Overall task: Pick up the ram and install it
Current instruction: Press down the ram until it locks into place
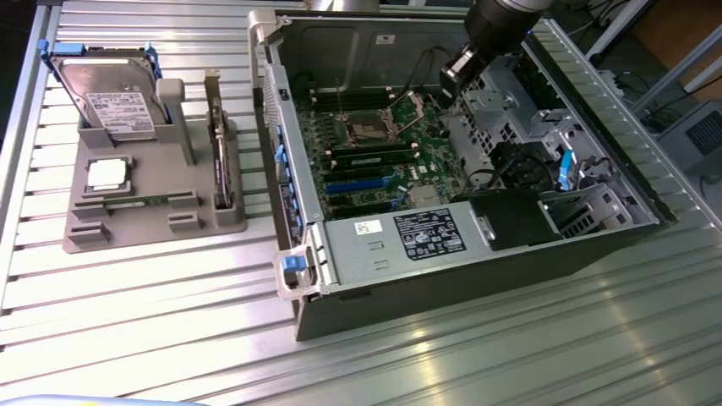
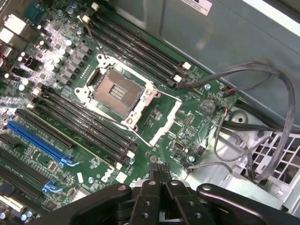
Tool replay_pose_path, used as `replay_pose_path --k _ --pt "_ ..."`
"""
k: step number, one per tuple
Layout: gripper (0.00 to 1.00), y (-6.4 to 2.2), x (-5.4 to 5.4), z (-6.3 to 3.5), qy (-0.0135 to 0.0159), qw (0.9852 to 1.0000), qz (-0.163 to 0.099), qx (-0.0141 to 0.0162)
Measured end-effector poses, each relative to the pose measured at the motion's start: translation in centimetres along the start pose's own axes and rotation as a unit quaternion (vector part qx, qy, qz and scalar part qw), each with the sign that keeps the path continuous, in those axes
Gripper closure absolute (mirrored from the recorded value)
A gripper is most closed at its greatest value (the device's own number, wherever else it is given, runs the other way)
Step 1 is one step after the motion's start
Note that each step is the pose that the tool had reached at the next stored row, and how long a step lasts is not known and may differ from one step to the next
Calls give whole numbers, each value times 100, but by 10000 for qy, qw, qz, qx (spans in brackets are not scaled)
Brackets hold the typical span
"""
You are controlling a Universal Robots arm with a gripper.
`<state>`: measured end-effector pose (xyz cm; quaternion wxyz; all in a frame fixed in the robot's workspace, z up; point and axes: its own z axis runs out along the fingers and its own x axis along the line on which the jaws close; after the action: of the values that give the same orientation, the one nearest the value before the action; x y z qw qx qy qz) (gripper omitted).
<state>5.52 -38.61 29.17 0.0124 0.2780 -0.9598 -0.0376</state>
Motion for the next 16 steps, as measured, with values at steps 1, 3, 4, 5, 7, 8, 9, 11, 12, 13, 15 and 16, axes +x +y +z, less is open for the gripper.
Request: replay_pose_path --k 1,3,4,5,7,8,9,11,12,13,15,16 --pt "89 0 0 0 -5 10000 62 0" --pt "89 0 0 1 -19 9997 240 0" --pt "89 0 0 1 -24 9995 305 -1" --pt "89 0 0 2 -27 9994 343 -1" --pt "89 0 0 2 -35 9990 442 -1" --pt "89 0 0 2 -37 9989 469 -1" --pt "89 0 0 2 -39 9988 496 -1" --pt "89 0 0 3 -47 9983 588 -2" --pt "89 0 0 3 -49 9981 620 -2" --pt "89 0 0 3 -53 9978 664 -2" --pt "89 0 0 3 -58 9973 737 -2" --pt "89 0 0 3 -61 9970 768 -2"
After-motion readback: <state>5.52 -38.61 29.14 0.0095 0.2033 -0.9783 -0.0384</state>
